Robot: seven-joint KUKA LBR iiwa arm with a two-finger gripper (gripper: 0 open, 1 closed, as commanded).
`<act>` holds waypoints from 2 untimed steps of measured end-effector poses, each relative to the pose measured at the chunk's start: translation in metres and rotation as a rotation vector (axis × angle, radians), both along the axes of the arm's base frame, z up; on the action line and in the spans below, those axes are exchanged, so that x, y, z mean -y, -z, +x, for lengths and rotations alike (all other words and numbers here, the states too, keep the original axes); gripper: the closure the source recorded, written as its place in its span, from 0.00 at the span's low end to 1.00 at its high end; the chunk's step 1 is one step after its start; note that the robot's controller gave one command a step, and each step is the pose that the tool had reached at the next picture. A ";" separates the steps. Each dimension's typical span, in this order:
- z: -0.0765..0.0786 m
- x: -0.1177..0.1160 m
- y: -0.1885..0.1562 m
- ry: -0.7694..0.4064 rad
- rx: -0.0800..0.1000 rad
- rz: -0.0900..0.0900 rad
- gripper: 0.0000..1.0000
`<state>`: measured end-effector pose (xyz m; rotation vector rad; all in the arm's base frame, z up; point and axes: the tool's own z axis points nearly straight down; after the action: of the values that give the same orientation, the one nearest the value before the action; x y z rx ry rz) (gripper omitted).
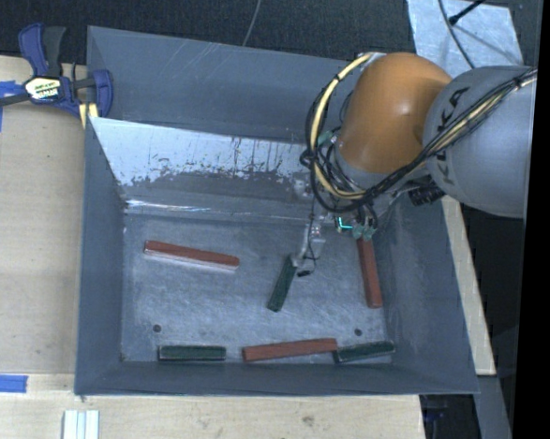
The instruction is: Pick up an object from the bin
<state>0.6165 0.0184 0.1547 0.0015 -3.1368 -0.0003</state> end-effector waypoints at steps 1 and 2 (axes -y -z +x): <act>0.002 0.000 -0.005 0.000 0.008 0.000 0.00; -0.043 -0.058 0.074 0.048 -0.001 0.002 0.00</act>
Offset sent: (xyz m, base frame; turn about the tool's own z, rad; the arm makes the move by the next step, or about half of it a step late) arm -0.0486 0.0629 -0.0788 0.0877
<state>0.5739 0.0765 0.0803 -0.0742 -3.1348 -0.0035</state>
